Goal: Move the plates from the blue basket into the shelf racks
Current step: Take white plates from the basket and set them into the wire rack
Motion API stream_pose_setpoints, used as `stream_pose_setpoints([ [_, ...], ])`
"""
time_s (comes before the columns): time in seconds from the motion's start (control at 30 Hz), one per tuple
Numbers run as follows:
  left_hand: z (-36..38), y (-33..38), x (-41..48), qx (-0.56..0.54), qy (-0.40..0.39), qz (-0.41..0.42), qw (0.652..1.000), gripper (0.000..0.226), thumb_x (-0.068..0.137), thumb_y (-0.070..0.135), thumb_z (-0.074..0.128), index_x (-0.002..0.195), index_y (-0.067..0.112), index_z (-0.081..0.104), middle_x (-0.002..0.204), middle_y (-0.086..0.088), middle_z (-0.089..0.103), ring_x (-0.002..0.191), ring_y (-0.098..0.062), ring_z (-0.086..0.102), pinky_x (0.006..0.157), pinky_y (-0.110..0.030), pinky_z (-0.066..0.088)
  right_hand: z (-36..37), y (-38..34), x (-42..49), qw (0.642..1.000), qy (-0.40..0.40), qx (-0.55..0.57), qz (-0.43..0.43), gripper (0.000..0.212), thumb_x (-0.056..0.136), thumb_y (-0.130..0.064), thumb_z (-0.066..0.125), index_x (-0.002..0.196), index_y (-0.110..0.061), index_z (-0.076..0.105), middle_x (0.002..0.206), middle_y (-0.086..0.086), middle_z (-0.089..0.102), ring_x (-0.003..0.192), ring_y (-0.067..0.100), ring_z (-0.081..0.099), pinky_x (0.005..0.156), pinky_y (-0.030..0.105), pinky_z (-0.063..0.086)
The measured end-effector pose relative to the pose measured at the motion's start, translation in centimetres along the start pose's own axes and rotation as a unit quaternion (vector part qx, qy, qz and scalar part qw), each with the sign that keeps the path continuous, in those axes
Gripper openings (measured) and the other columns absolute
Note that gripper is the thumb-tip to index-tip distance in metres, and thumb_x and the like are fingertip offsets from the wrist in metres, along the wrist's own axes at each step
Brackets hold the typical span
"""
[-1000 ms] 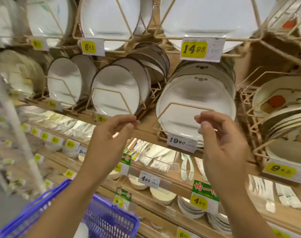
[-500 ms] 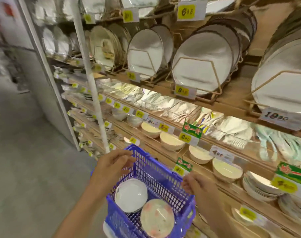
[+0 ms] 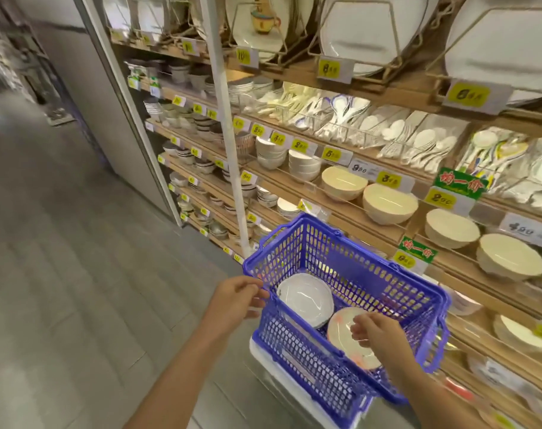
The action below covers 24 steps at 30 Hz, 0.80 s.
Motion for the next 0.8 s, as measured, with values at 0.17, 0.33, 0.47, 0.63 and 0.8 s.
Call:
stream_pose_setpoints([
  [0.17, 0.0, -2.4, 2.8, 0.016, -0.028, -0.039, 0.999, 0.022, 0.095, 0.001, 0.047, 0.091, 0.010, 0.067, 0.071, 0.000, 0.072, 0.061, -0.013, 0.063, 0.054, -0.021, 0.052, 1.3, 0.7, 3.4, 0.999, 0.019, -0.004, 0.031, 0.022, 0.095, -0.009, 0.053, 0.079, -0.011, 0.069, 0.070, 0.007, 0.072, 0.072, 0.026, 0.069, 0.066, 0.037, 0.057],
  [0.33, 0.4, -2.8, 7.5, 0.070, -0.054, -0.063, 0.994, 0.023, 0.094, 0.000, 0.045, 0.090, 0.009, 0.066, 0.072, -0.002, 0.071, 0.061, -0.013, 0.062, 0.051, -0.020, 0.051, 3.5, 1.5, 7.1, 0.997, 0.017, 0.029, 0.072, 0.026, 0.093, -0.006, 0.052, 0.073, -0.007, 0.069, 0.068, 0.009, 0.070, 0.067, 0.022, 0.063, 0.066, 0.034, 0.051],
  [0.47, 1.8, -1.2, 12.5, 0.105, -0.080, -0.083, 0.988, 0.022, 0.093, -0.001, 0.045, 0.090, 0.007, 0.065, 0.076, -0.008, 0.071, 0.058, -0.012, 0.061, 0.047, -0.019, 0.050, 4.7, 1.9, 10.9, 0.992, 0.024, 0.059, 0.108, 0.022, 0.095, -0.008, 0.050, 0.082, -0.003, 0.068, 0.078, 0.012, 0.069, 0.070, 0.020, 0.060, 0.064, 0.029, 0.048],
  [0.63, 5.3, -0.2, 19.0, 0.123, -0.113, -0.124, 0.978, 0.021, 0.094, -0.001, 0.042, 0.088, 0.007, 0.061, 0.072, -0.009, 0.067, 0.055, -0.015, 0.056, 0.049, -0.021, 0.048, 6.0, 2.5, 16.2, 0.987, 0.019, 0.058, 0.145, 0.022, 0.094, -0.005, 0.048, 0.080, -0.004, 0.064, 0.071, 0.009, 0.062, 0.062, 0.016, 0.055, 0.049, 0.017, 0.043],
  [0.8, 8.7, -3.6, 24.2, 0.157, -0.111, -0.176, 0.965, 0.026, 0.095, 0.003, 0.042, 0.074, 0.012, 0.054, 0.072, -0.007, 0.057, 0.054, -0.013, 0.046, 0.046, -0.020, 0.042, 6.8, 4.9, 20.5, 0.977, 0.020, 0.016, 0.214, 0.027, 0.091, -0.007, 0.047, 0.067, -0.011, 0.058, 0.065, 0.008, 0.060, 0.060, 0.022, 0.054, 0.055, 0.029, 0.039],
])
Point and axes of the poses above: each hand's wrist, its own x-axis towards the middle knuckle, its own z-axis out of the palm, y = z × x, the point moved 4 cm from there along x, towards the middle knuckle
